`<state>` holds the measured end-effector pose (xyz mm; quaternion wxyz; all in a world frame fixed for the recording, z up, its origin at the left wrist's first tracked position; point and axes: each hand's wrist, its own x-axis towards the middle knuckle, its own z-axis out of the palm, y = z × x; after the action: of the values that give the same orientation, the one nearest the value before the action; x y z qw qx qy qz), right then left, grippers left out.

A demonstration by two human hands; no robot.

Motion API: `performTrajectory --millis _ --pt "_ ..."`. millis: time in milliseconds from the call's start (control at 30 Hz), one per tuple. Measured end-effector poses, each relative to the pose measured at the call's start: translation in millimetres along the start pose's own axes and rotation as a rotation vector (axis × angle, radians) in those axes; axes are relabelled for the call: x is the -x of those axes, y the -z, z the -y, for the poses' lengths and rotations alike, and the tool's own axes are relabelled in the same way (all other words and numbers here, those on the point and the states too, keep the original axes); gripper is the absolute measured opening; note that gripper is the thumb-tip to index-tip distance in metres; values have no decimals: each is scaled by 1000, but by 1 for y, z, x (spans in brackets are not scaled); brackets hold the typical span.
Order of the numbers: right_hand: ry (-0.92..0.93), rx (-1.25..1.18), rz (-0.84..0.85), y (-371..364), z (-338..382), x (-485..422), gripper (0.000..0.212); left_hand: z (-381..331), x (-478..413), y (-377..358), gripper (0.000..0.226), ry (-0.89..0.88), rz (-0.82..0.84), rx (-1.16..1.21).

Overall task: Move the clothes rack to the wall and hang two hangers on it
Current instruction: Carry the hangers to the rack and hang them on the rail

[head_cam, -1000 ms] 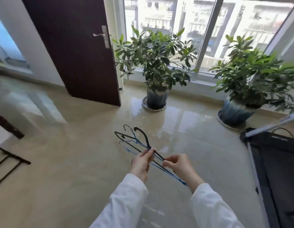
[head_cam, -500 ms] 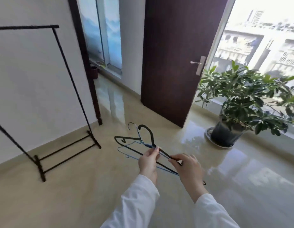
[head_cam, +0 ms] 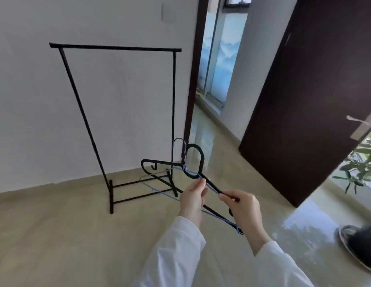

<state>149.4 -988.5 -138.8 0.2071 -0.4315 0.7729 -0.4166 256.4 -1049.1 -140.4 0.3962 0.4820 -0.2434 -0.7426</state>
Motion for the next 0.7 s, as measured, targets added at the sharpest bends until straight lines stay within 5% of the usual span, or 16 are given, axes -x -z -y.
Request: performTrajectory --millis 267,700 --pt "113 -112 166 -46 51 -118 25 -85 -83 -6 6 -103 -126 28" --pt "153 -197 288 -104 122 -269 15 -198 -193 -24 5 -239 -207 92"
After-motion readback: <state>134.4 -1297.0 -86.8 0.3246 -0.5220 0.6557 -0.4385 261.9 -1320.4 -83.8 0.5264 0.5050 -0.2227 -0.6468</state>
